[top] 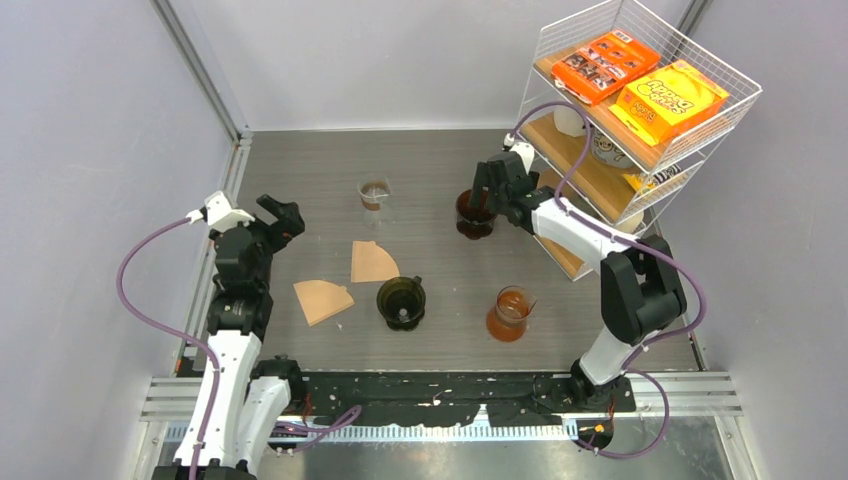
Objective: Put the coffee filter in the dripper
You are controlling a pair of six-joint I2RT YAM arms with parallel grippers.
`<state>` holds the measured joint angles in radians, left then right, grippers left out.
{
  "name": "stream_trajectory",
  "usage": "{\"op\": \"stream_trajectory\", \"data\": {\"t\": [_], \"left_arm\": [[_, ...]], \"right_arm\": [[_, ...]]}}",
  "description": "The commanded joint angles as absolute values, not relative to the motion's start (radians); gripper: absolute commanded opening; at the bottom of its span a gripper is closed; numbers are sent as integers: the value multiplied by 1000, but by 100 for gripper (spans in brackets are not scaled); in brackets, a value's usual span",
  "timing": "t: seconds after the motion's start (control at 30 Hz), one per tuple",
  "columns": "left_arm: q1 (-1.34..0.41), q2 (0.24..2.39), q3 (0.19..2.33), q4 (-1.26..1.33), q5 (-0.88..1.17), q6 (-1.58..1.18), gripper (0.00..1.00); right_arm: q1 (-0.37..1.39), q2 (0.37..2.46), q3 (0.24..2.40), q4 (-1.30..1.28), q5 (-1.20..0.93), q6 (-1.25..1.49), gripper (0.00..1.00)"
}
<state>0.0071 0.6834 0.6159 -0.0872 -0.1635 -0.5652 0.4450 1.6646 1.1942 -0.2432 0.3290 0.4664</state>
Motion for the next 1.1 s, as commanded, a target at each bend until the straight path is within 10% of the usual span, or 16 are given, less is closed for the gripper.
{"op": "stream_trajectory", "data": {"t": [0.0, 0.37, 0.83, 1.07], "left_arm": [[11, 684, 616, -25, -161, -558, 99], [11, 679, 611, -25, -158, -560, 99], [11, 664, 600, -21, -173, -566, 99], [11, 660, 601, -24, -173, -569, 99]], "right_arm": [[440, 1694, 1219, -237, 357, 515, 92], [436, 1768, 1214, -220, 353, 538, 68], [436, 1756, 1206, -205, 301, 526, 7], [437, 1679, 1202, -192, 200, 476, 5]]}}
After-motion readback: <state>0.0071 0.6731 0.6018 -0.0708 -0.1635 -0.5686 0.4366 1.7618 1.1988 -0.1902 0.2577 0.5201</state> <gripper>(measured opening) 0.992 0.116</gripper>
